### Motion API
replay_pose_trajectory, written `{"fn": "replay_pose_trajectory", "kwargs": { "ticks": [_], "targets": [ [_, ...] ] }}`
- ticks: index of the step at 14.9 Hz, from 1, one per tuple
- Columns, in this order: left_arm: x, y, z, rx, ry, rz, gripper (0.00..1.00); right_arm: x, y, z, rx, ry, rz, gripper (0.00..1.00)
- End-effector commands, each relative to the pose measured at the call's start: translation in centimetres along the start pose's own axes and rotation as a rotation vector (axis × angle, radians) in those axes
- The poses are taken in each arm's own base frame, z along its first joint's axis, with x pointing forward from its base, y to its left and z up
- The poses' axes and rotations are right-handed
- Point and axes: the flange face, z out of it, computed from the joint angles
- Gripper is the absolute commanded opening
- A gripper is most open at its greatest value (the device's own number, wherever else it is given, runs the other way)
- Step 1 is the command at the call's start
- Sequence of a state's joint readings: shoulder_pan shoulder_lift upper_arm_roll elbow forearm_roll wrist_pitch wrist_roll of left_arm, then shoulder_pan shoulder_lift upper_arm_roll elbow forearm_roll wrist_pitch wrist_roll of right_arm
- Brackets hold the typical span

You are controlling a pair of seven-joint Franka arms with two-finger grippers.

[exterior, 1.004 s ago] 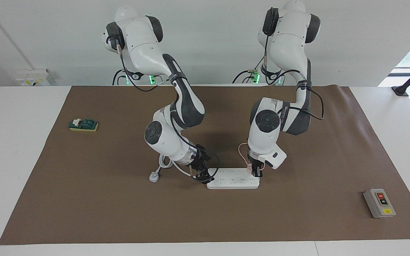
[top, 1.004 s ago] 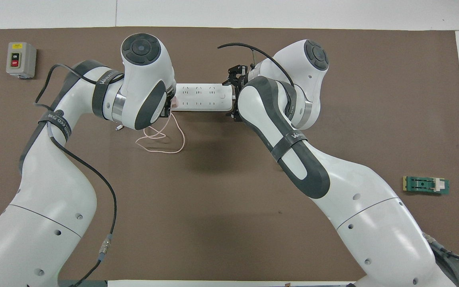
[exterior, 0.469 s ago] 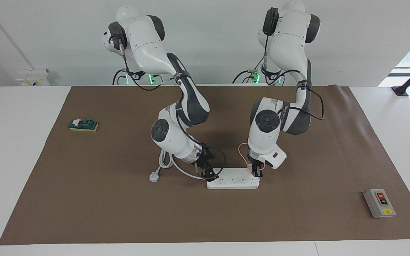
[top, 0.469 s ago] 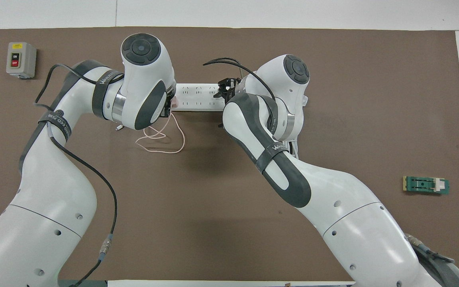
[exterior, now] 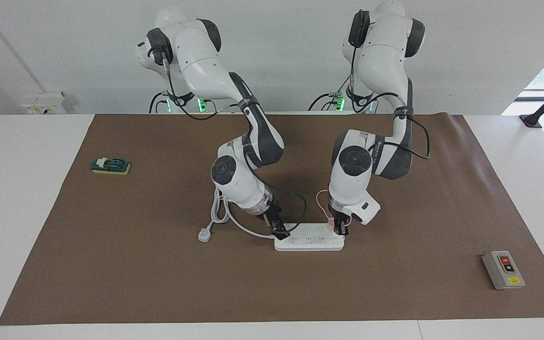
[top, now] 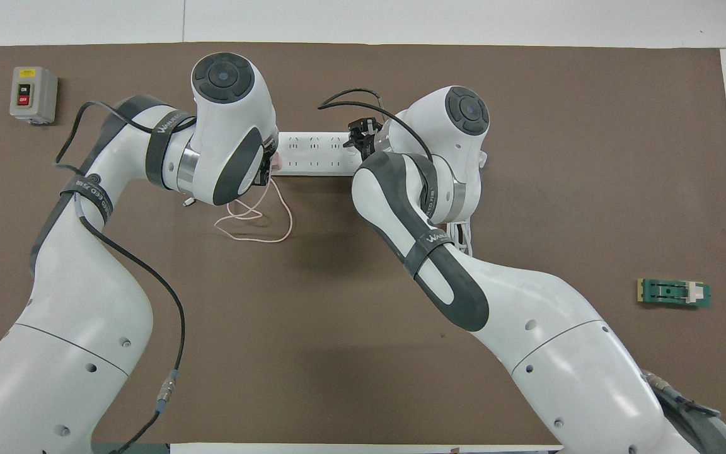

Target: Unplug charger and place it aside

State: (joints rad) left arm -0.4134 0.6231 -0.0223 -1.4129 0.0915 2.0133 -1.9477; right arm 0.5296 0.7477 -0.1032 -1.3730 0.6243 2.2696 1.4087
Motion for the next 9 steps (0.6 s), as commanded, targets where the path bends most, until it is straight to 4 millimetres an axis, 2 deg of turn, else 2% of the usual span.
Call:
{"fn": "replay_pose_trajectory", "kwargs": {
  "ticks": [1,9],
  "targets": [
    [0.2,0.9,0.3,-0.032,0.018,0.009,0.0,0.8,-0.1,-0.5,0.03,0.006,-0.012,1.0],
    [0.1,0.9,0.4,-0.031,0.021,0.031,0.0,2.4,-0.7,-0.2,0.087,-0.067,0.102,1.0]
  ]
}}
